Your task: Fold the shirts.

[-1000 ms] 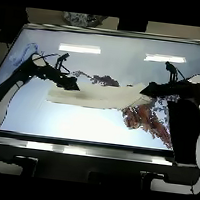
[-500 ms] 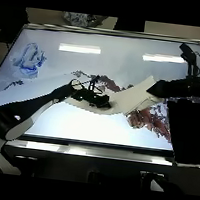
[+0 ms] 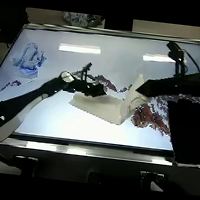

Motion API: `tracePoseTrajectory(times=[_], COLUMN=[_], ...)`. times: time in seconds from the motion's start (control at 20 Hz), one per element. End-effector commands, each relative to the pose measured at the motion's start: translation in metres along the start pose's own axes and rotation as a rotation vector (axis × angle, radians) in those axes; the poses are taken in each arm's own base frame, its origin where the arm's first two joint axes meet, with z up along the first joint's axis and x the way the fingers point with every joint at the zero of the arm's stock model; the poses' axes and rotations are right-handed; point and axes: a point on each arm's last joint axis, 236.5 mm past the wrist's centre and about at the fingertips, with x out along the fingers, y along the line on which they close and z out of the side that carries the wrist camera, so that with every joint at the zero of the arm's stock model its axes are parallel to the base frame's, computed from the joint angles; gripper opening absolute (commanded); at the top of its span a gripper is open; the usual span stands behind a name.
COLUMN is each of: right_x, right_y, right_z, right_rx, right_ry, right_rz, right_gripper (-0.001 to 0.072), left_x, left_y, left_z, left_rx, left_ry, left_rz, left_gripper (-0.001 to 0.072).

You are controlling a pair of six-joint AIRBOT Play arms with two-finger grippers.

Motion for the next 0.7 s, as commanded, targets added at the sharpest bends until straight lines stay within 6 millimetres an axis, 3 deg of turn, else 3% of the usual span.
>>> tracePoseTrajectory(times=[0.0, 0.1, 0.2, 0.3, 0.4, 0.45, 0.5, 0.55, 0.65], right_x=[0.074, 0.127, 0.181, 0.228, 0.267, 0.277, 0.278, 0.272, 0.249], right_y=[0.047, 0.063, 0.063, 0.071, 0.075, 0.08, 0.084, 0.084, 0.066], right_z=[0.027, 0.035, 0.033, 0.024, 0.013, 0.01, 0.011, 0.013, 0.01], right_rx=[-0.044, -0.014, 0.061, 0.186, 0.267, 0.286, 0.278, 0.224, 0.166], right_ry=[-0.038, -0.048, -0.038, -0.01, 0.005, 0.006, -0.004, -0.011, 0.018], right_rz=[0.155, 0.211, 0.236, 0.323, 0.364, 0.392, 0.426, 0.449, 0.428], right_gripper=[0.0044, 0.0044, 0.0044, 0.0044, 0.0047, 0.0158, 0.0518, 0.0698, 0.0703], left_x=[-0.131, -0.206, -0.26, -0.294, -0.307, -0.306, -0.302, -0.297, -0.287], left_y=[0.051, 0.064, 0.067, 0.065, 0.061, 0.062, 0.066, 0.071, 0.084], left_z=[0.077, 0.099, 0.103, 0.102, 0.098, 0.095, 0.092, 0.087, 0.076], left_rx=[0.047, 0.032, 0.043, 0.055, 0.069, 0.066, 0.058, 0.047, 0.033], left_ry=[-0.226, -0.336, -0.397, -0.44, -0.463, -0.459, -0.448, -0.432, -0.398], left_rz=[0.184, 0.224, 0.251, 0.277, 0.287, 0.291, 0.291, 0.293, 0.302], left_gripper=[0.0024, 0.0024, 0.0025, 0.0025, 0.0025, 0.0025, 0.0025, 0.0025, 0.0025])
